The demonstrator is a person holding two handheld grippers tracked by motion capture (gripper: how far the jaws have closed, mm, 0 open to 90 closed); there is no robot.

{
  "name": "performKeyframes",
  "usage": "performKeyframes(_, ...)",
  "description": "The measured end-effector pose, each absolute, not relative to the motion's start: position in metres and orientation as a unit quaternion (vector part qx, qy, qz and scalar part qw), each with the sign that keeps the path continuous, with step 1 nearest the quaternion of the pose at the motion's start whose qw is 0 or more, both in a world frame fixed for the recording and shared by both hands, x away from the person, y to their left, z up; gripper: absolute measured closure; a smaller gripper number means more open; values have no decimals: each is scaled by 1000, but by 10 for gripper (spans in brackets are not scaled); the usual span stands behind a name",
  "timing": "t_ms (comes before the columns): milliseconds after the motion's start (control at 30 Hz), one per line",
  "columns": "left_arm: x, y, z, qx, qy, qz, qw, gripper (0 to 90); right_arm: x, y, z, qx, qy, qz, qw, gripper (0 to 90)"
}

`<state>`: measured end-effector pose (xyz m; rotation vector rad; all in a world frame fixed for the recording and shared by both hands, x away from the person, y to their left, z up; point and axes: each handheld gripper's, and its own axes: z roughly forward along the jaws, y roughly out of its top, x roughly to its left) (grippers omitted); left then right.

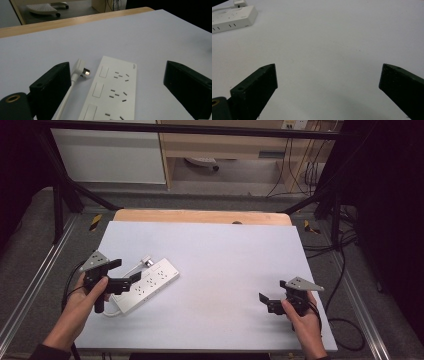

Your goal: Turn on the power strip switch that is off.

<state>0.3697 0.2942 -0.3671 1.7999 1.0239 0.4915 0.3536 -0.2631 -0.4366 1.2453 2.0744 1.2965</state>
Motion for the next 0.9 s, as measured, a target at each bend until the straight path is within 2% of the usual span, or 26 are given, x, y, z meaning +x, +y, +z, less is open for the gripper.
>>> performKeyframes(900, 316, 331, -389, 718, 431, 218, 502, 65, 354, -263, -437, 446, 740, 463, 197, 23)
